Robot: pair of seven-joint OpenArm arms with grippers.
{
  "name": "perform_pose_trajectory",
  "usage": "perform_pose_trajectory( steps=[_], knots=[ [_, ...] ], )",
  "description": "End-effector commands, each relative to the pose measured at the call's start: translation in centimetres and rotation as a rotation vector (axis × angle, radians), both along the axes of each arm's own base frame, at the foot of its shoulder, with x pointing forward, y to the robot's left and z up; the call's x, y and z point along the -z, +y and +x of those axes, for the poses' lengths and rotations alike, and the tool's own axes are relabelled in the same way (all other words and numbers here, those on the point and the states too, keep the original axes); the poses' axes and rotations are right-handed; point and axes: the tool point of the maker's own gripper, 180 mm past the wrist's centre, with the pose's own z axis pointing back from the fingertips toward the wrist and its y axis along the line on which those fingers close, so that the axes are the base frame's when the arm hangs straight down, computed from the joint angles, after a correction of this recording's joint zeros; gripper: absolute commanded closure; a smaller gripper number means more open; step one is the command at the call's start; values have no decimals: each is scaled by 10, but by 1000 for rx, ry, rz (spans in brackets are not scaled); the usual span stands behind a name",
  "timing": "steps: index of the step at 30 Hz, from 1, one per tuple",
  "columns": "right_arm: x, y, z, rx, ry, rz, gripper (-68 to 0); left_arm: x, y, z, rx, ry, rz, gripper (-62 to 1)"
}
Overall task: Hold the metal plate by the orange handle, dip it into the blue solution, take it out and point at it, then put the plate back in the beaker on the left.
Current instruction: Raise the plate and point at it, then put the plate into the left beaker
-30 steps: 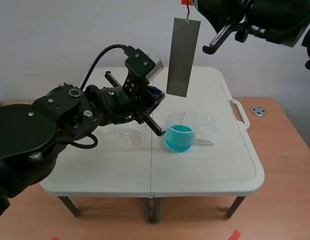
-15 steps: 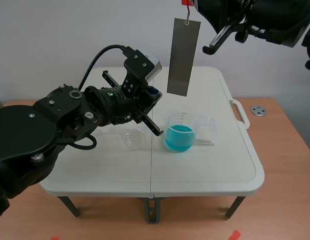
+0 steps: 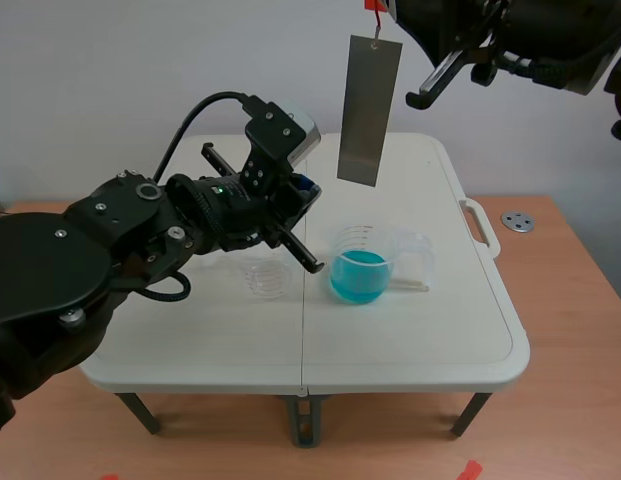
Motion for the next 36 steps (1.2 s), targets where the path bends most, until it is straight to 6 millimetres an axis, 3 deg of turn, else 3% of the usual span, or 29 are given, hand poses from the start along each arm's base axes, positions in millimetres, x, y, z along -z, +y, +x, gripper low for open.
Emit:
perform_pose_trajectory(
  steps=[1,5,10,18,28,36],
  knots=[
    [-16,-1,-3,-14,-41,18,-15,-3,12,-2,-7,-24,12,-19],
    [-16,-1,-3,-14,-41,18,-15,3,39,-15,-23,-8,35,-19],
    [-16,-1,-3,-14,-42,18,-15,-4,73,-42,-34,44,15,-19],
    [-16,0,-3,-15,-42,18,-15,-4,116,-106,-8,172,61,-19],
    [-14,11,-6,-47,-38,13,-15,46,156,-210,-9,450,164,-19],
    [-13,32,-12,-109,-38,5,-15,89,172,-298,-28,696,208,-18]
  ],
)
